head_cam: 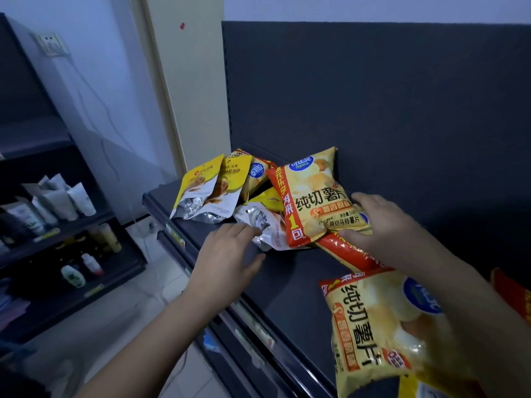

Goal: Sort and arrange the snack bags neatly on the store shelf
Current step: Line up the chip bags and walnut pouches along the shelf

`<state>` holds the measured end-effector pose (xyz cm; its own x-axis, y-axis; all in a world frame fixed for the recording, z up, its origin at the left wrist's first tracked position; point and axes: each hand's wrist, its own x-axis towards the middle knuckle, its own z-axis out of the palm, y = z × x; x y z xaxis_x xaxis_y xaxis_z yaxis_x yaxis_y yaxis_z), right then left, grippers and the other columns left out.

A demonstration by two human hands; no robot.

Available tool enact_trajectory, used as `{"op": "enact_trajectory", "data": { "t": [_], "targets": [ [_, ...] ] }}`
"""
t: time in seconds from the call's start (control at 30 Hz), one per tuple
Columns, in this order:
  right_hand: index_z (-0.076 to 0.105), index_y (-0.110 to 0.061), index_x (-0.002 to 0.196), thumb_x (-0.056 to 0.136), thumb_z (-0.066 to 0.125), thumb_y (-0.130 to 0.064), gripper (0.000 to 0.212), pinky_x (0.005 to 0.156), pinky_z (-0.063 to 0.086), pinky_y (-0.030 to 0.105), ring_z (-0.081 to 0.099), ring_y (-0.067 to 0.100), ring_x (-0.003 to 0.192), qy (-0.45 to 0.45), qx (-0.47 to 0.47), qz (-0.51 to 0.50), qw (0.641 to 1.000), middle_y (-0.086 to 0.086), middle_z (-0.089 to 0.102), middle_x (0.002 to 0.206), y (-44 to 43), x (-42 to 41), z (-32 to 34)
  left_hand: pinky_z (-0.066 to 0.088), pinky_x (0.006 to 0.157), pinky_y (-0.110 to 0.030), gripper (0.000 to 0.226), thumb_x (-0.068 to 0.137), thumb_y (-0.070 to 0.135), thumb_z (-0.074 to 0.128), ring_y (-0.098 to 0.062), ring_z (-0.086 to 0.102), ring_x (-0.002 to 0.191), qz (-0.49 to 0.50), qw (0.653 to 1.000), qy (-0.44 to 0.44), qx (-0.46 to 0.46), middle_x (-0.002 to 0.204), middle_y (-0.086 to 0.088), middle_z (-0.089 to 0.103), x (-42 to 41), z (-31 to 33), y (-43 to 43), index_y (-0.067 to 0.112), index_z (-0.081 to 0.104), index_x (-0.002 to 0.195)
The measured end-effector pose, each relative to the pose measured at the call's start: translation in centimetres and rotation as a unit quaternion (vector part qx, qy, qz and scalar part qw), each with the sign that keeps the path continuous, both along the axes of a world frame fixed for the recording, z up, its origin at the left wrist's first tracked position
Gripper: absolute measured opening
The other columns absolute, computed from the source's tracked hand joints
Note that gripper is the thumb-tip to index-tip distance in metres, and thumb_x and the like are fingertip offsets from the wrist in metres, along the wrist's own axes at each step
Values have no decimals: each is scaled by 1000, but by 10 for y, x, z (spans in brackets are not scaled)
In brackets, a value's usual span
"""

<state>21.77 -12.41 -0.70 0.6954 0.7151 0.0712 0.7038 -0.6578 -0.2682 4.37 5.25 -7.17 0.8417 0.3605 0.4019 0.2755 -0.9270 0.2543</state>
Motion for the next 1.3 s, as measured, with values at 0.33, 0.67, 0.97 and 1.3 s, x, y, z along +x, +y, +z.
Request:
{"op": "enact_trajectory", "data": {
  "t": [0.33,0.67,0.97,1.3],
  "targets": [
    [-3,-32,148,73,70,-54,107,103,39,48,41,21,129,154,-25,-40,987,-1,35,146,45,40,-30,6,114,-36,94,78,70,53,-19,11,144,-17,993,83,-79,151,-2,32,74,-1,34,14,22,147],
    [11,-24,148,66,80,-46,109,105,37,37,41,18,126,98,39,-112,988,3,41,140,64,30,-47,13,116,-39,137,64,72,66,-23,31,135,-78,974,147,-155,145,-6,37,121,-10,47,4,-21,145],
    [24,-33,141,65,81,-35,95,90,41,30,46,8,115,-2,174,-219,960,-9,48,128,14,-2,-15,43,85,-26,127,74,44,74,-18,50,120,-266,932,25,-244,147,3,37,133,25,9,22,-31,143],
    [24,-34,140,65,83,-35,95,73,38,20,47,3,99,-45,171,-389,904,-15,48,111,-155,-69,12,41,100,-32,119,80,47,68,-13,45,126,-438,865,62,-237,151,9,32,131,53,-154,30,-33,142]
  ]
}}
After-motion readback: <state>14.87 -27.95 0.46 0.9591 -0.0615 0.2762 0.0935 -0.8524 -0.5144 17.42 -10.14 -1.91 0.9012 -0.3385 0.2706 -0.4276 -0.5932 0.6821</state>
